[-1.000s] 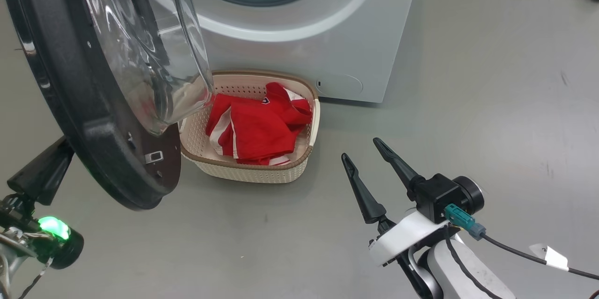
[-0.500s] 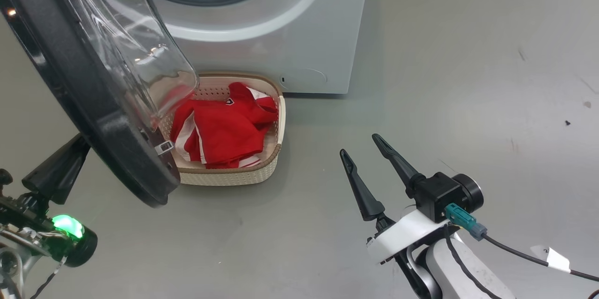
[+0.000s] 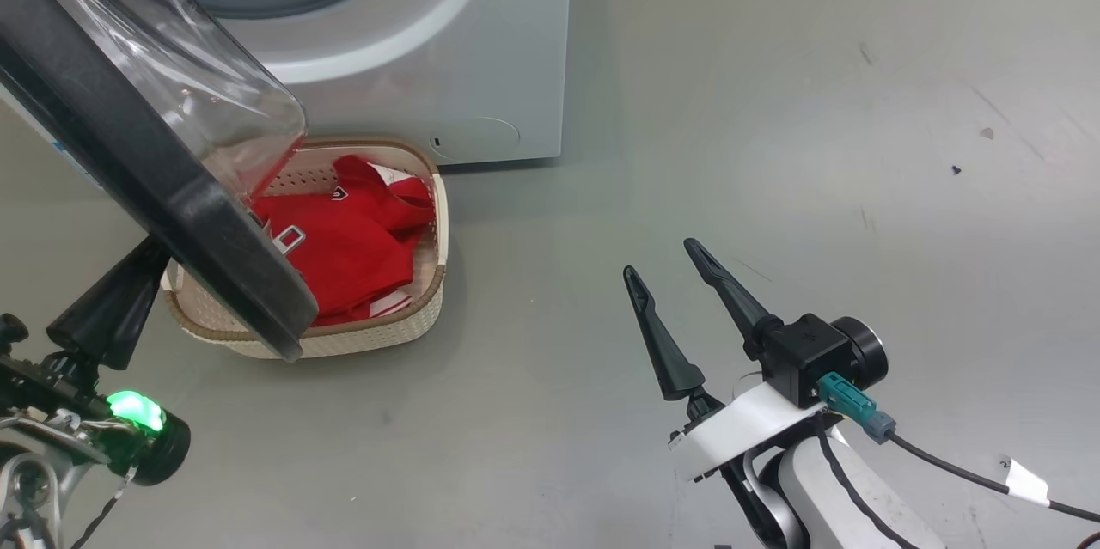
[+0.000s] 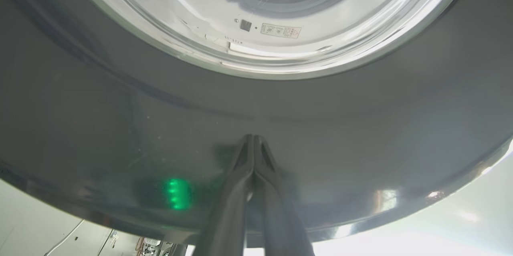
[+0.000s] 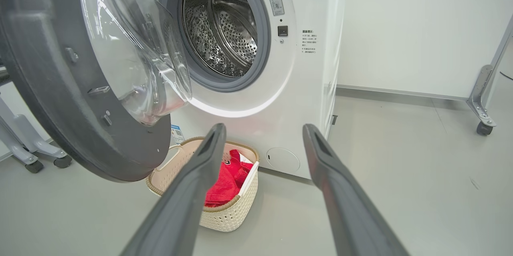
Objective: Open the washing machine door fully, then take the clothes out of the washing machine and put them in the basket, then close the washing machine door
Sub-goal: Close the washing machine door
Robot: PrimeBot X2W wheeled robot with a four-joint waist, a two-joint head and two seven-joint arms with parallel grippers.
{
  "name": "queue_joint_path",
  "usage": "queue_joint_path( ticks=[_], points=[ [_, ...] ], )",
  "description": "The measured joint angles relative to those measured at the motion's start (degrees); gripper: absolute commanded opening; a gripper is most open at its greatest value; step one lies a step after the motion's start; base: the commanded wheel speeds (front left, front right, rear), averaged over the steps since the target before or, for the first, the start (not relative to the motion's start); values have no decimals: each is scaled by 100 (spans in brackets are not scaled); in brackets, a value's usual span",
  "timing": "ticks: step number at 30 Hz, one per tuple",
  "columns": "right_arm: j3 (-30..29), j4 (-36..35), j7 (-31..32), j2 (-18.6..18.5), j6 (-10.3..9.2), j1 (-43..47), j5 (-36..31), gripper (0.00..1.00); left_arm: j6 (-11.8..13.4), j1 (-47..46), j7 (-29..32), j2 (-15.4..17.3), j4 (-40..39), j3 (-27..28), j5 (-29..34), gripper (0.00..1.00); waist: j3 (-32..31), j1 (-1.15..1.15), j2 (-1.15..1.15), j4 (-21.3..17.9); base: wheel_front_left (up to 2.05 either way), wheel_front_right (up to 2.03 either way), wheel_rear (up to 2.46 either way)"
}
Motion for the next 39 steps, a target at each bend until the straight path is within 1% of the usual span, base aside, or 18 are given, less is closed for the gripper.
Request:
queue_joint_path(
  ticks=[5, 14, 18, 24, 29, 39],
  points=[
    [19, -43, 0, 0, -40, 0, 5, 100, 0, -19, -119, -112, 23, -30, 0, 0, 27, 0, 0, -222, 0, 0, 0],
    [57, -110, 0, 3, -52, 2, 42, 100, 0, -133, -328, -247, 123, -48, 41, 0, 38, 0, 0, -573, 0, 0, 0],
    [82, -149, 0, 4, -93, 5, 100, 100, 0, -188, -548, -345, 175, -11, 49, 0, 52, 0, 0, -729, 0, 0, 0],
    [115, -214, 0, 5, -100, 13, 127, 100, -3, -366, -832, -417, 278, 44, 112, 0, 81, 0, 0, -968, 0, 0, 0],
    [112, -264, 0, 7, -144, 21, 146, 100, -57, -515, -1132, -509, 345, 121, 304, 0, 111, 0, 0, -1157, 0, 0, 0],
    [149, -331, 0, 8, -187, 114, 160, 100, -162, -875, -1578, -673, 512, 152, 443, 0, 201, 0, 0, -1394, 0, 0, 0]
  ],
)
